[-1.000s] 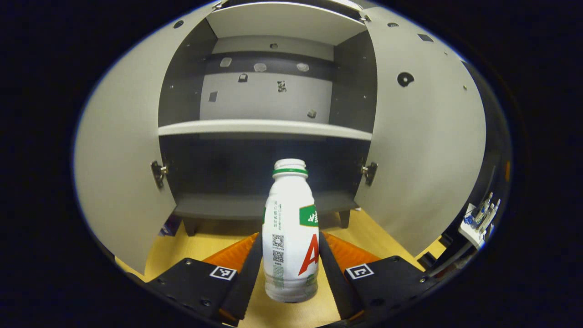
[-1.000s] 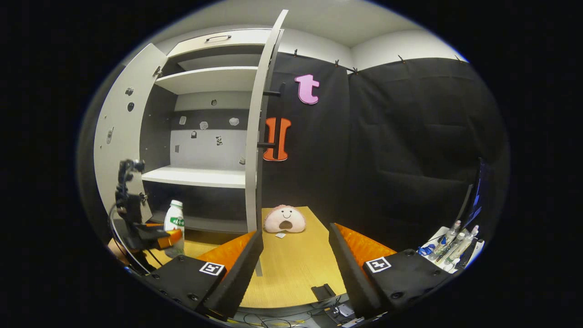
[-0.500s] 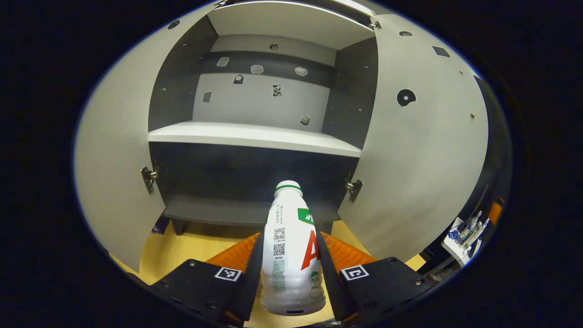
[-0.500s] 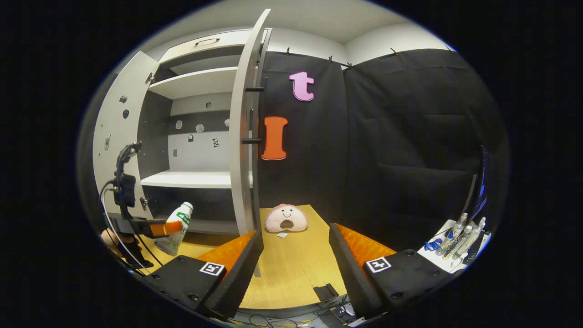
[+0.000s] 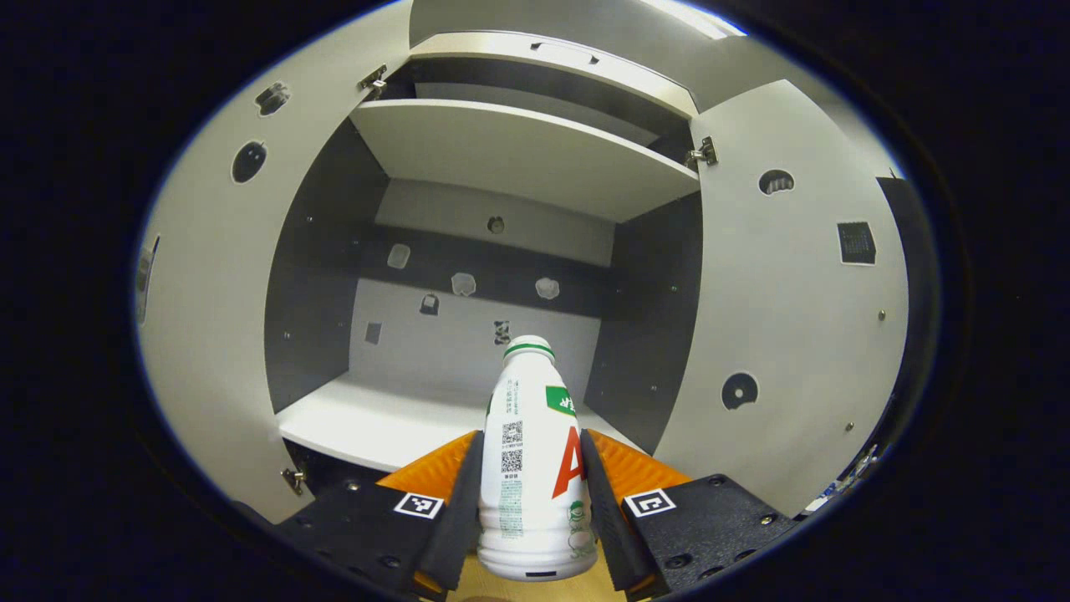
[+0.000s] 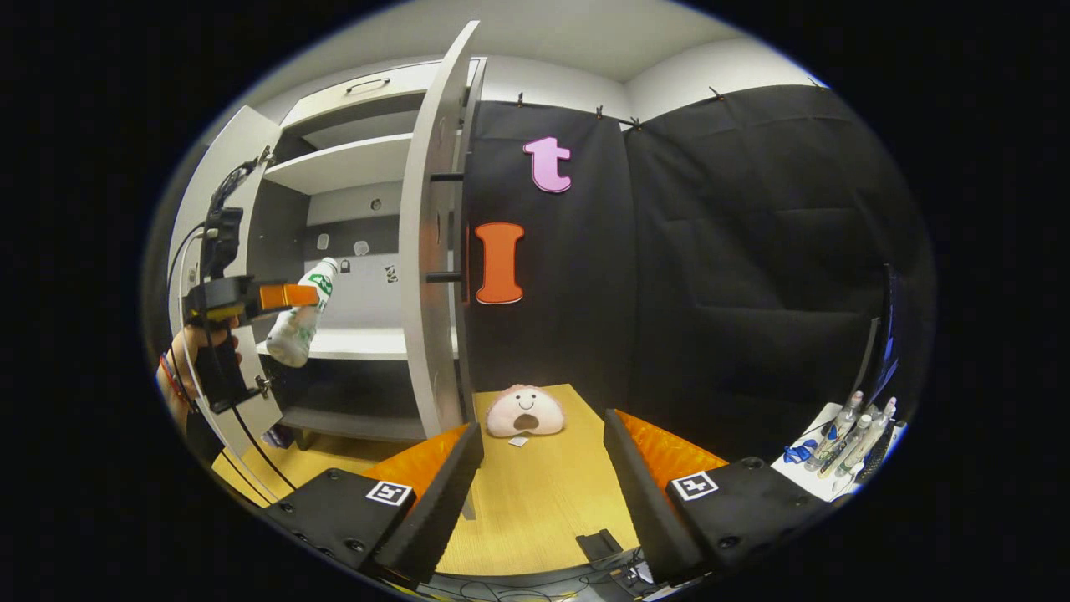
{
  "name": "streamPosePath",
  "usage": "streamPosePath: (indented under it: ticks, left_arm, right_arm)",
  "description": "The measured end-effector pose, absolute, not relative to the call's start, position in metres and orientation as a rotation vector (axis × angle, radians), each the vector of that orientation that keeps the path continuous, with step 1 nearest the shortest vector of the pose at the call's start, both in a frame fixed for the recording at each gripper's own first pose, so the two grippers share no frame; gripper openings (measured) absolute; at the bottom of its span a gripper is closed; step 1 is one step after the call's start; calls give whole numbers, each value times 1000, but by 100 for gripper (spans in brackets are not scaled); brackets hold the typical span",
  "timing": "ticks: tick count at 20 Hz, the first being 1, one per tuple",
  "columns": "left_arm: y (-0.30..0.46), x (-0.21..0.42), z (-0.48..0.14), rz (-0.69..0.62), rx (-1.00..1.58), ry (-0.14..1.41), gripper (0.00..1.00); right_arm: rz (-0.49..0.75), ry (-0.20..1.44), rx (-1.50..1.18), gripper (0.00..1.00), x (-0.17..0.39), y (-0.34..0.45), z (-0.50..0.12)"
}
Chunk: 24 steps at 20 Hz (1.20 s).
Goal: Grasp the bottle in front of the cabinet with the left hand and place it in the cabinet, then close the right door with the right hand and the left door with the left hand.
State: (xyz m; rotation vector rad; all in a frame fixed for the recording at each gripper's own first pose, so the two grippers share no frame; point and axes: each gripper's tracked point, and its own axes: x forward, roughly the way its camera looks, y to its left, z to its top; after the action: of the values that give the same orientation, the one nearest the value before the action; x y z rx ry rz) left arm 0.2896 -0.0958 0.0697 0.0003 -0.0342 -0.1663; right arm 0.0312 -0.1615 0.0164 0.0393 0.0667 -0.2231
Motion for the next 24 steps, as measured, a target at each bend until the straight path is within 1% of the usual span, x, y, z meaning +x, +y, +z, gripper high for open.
streamPosePath:
  ticks: [2, 5, 8, 10, 12, 14, 17, 18, 21, 24]
  left_arm:
    - [-93, 311, 93, -142, 13, -93, 65]
    - [-87, 333, 104, -95, 53, -170, 64]
    - [-84, 357, 99, -78, 105, -209, 63]
    - [-83, 377, 88, -77, 49, -225, 64]
    - [-76, 389, 80, -48, 35, -262, 65]
    - [-77, 392, 66, -39, 58, -251, 64]
    - [-68, 401, 33, -37, 44, -169, 65]
    - [-67, 398, 39, -36, 42, -196, 65]
    - [-72, 402, 37, -50, 62, -189, 66]
    - [-74, 405, 29, -51, 98, -153, 69]
  right_arm:
    - [-242, 53, 47, 96, 29, -169, 18]
    - [-269, 48, 54, 96, 29, -178, 19]
    - [-288, 54, 50, 96, 26, -185, 16]
    - [-302, 66, 38, 97, 26, -190, 12]
    - [-313, 87, 31, 97, 26, -193, 7]
    - [-315, 100, 22, 96, 28, -195, 4]
    - [-296, 115, 21, 97, 34, -189, 1]
    - [-286, 115, 23, 97, 35, -186, 0]
    - [-264, 126, 26, 97, 39, -181, -5]
    - [-263, 130, 46, 97, 37, -184, -7]
